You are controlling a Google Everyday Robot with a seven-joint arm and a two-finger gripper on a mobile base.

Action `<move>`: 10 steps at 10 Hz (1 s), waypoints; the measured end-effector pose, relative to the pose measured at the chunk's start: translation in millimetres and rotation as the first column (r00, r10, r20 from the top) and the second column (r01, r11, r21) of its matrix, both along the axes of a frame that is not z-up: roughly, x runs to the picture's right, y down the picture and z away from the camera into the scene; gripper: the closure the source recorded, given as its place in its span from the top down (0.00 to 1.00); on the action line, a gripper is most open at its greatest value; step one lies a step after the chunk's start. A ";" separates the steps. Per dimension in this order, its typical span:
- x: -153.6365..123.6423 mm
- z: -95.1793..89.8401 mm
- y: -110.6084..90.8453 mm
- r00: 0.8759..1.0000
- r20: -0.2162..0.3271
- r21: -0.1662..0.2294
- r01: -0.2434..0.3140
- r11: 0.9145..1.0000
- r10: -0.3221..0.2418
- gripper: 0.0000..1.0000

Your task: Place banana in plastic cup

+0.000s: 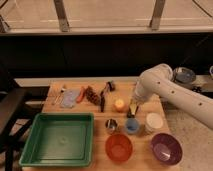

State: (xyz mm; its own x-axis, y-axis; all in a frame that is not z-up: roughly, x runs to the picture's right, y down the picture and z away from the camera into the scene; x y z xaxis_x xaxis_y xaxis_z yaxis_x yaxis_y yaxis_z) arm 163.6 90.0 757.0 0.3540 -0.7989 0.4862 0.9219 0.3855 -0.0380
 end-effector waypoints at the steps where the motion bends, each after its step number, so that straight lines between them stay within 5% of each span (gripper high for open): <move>1: -5.4 -15.9 14.9 1.000 0.002 -0.026 -0.017 1.000 0.017 0.04; 4: -30.2 -34.9 38.8 0.999 0.017 -0.073 -0.036 0.997 0.038 0.31; 8: -31.8 -23.8 63.7 0.998 -0.016 -0.123 -0.068 0.990 0.067 0.70; 10: -21.9 -15.9 72.8 0.995 -0.039 -0.132 -0.100 0.986 0.096 0.75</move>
